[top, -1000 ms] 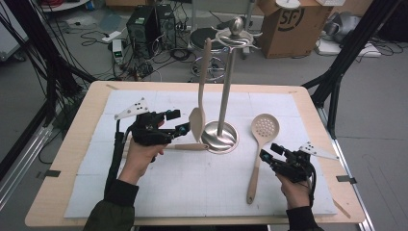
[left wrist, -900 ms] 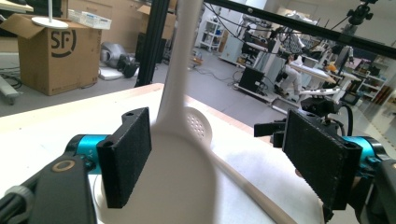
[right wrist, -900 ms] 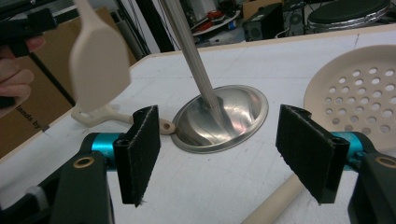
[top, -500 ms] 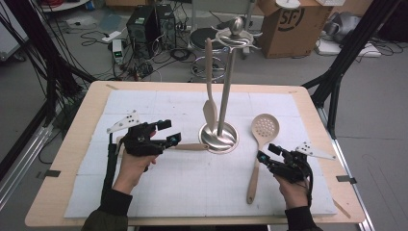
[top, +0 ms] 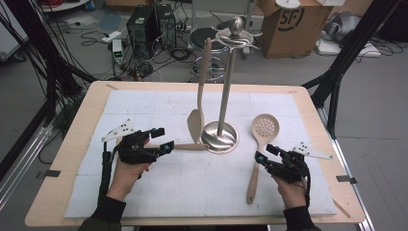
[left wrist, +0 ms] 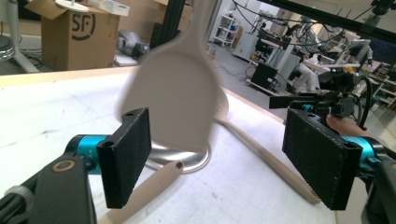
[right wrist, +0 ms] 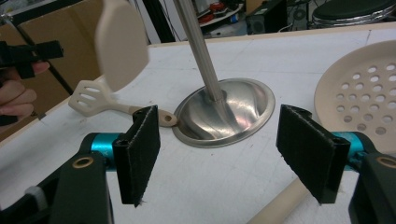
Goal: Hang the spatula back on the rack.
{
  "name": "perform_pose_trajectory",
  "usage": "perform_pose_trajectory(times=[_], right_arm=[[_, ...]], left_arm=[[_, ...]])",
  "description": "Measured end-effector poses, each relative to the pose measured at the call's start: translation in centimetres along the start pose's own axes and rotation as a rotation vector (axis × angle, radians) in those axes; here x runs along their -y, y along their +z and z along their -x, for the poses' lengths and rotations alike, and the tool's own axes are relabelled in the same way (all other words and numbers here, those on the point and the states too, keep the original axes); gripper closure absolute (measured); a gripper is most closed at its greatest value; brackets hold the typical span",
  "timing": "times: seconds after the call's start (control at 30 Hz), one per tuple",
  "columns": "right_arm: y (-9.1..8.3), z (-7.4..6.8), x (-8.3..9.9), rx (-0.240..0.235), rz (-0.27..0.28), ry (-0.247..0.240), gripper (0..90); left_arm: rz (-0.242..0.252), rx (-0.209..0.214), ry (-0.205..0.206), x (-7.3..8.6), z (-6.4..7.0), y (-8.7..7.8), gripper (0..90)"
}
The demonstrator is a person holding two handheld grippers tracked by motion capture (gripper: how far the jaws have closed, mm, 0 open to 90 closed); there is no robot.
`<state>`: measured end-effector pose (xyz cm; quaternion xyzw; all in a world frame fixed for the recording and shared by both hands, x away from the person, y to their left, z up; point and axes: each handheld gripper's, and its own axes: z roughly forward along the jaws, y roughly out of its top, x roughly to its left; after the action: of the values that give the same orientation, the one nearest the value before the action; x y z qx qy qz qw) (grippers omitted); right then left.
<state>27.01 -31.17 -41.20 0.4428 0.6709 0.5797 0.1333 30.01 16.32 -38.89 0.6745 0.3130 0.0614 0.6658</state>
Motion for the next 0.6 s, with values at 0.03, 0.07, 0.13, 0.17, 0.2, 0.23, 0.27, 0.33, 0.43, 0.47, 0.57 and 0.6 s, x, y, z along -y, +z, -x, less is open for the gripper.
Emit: perform_pose_trajectory(times=[0.03,0.07,0.13,0.17,0.2,0.23,0.27,0.33,0.43,0.47,0.57,0.6], right_arm=[[0.0,0.0,0.0,-0.001,-0.001,-0.006,30.2],[0.0,0.0,0.0,-0.001,-0.001,-0.008,30.1],[0.1,0.0,0.1,0.000,-0.001,-0.005,30.1],[0.2,0.0,0.1,-0.002,-0.003,-0.005,30.1],[0.3,-0.1,0.1,0.000,-0.003,-0.008,30.1],[0.3,-0.1,0.2,0.000,-0.007,-0.010,30.1],[0.4,-0.2,0.2,-0.001,-0.010,-0.007,30.1],[0.5,-0.3,0.2,-0.001,-0.013,-0.011,30.1],[0.7,-0.4,0.3,-0.001,-0.017,-0.008,30.1],[0.7,-0.4,0.3,0.001,-0.018,-0.010,30.1],[0.7,-0.4,0.4,0.000,-0.023,-0.008,30.1],[0.8,-0.4,0.4,0.001,-0.024,-0.007,30.1]], left_arm=[[-0.001,-0.005,-0.003,0.3,0.0,-0.2,24.3],[-0.002,-0.007,-0.006,0.5,-0.1,-0.4,24.3],[-0.001,-0.014,-0.012,1.1,-0.3,-0.9,24.5],[-0.010,-0.024,-0.017,1.3,-0.4,-1.0,24.6],[-0.011,-0.029,-0.024,1.5,-0.5,-1.2,24.6],[-0.009,-0.034,-0.028,1.7,-0.6,-1.3,24.7],[-0.010,-0.032,-0.028,1.8,-0.6,-1.5,24.8],[-0.011,-0.041,-0.026,2.1,-0.7,-1.7,25.0],[-0.020,-0.048,-0.026,2.5,-0.8,-1.9,25.2],[-0.021,-0.049,-0.029,2.6,-0.8,-2.0,25.2],[-0.012,-0.055,-0.032,2.7,-0.7,-2.3,25.3],[-0.014,-0.058,-0.031,2.8,-0.7,-2.4,25.4]])
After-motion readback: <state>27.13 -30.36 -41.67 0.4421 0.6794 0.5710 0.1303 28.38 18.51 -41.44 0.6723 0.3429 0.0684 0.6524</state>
